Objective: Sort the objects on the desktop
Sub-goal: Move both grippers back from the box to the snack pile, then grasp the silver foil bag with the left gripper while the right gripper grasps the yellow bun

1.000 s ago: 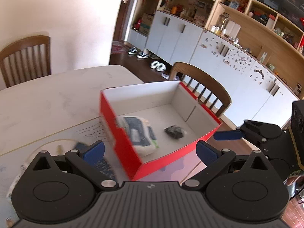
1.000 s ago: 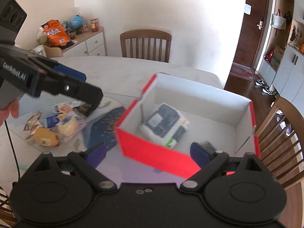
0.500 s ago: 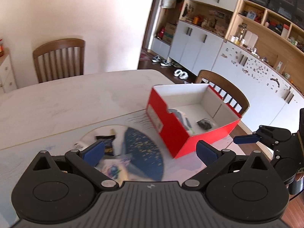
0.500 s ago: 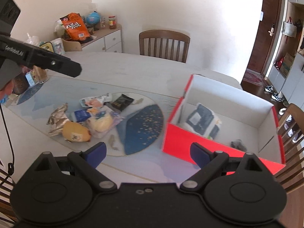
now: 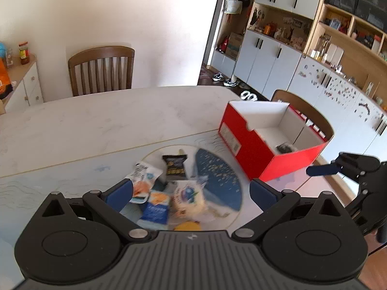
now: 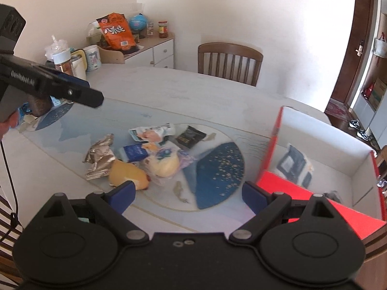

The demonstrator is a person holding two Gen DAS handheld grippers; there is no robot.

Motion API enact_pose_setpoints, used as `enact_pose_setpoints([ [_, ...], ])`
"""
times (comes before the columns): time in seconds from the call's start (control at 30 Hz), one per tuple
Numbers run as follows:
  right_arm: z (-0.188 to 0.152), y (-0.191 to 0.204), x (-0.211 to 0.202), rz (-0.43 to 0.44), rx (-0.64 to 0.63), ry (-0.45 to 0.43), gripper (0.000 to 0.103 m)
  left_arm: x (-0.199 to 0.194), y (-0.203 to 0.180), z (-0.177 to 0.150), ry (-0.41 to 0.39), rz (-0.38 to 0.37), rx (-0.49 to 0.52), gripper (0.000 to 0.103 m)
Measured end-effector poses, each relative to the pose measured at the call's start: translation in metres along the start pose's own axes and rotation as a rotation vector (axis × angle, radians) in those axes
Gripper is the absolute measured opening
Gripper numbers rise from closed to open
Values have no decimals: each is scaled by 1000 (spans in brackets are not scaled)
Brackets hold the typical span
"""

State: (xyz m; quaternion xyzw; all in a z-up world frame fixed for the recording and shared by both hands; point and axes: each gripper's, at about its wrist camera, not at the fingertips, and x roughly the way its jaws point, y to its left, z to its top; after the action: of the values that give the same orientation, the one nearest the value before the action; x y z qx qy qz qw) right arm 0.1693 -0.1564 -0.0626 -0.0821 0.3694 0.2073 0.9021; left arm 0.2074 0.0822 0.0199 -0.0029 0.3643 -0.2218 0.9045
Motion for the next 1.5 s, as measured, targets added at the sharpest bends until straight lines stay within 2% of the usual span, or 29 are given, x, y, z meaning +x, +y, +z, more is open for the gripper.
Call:
enact_pose_setpoints([
  [0.13, 0, 16, 8, 10, -5, -12, 95, 3, 10, -18, 10, 30, 27, 103],
  [0.33, -1, 35, 23, 27, -1, -27, 95, 11, 32, -38, 14, 90, 5, 103],
  [0.6, -5, 57, 51, 30, 5, -18, 93, 29, 55, -60, 34, 121, -28, 103],
  [1.07, -12, 92, 101, 50, -52, 13, 91, 64, 78, -84, 61, 95, -53, 103],
  [1.3, -16, 102, 126, 52, -71, 40, 86, 77, 90, -95, 80, 78, -90, 102],
  [1.5, -15, 105, 139, 55, -79, 60, 80, 83, 97, -98, 94, 46, -128, 94],
])
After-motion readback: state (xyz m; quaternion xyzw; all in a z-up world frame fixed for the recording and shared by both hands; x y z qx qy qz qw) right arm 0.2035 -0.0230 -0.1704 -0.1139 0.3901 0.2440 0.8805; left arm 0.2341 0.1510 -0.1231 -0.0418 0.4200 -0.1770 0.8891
